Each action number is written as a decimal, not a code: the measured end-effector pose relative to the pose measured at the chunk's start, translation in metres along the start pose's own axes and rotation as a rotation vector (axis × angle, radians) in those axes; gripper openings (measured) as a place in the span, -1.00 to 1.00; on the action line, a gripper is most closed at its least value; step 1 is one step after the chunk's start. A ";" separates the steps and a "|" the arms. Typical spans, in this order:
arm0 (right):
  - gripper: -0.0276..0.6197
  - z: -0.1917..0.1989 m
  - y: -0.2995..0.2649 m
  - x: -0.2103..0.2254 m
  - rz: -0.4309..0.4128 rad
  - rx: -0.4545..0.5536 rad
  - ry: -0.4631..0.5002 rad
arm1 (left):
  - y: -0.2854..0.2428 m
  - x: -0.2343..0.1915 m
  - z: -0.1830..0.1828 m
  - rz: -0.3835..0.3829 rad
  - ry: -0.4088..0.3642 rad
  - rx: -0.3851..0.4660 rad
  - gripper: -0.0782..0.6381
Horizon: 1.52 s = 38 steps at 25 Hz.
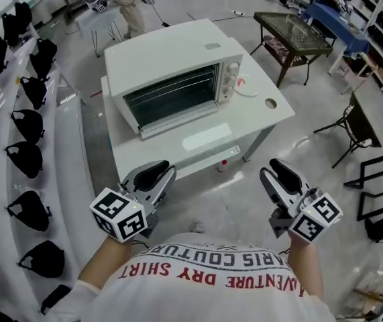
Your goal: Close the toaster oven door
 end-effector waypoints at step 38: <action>-0.02 0.138 -0.112 0.176 -0.364 -0.631 0.211 | -0.019 -0.046 0.168 -0.666 0.072 -0.274 0.18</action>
Point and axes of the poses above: the fingertips, and each gripper's own axes: y backward along the fingers, x to its right, z out of its underside, the point moved 8 cm from there along y, backward along the fingers, and after that the axes turned 4 degrees about x, right-handed, at the moved point
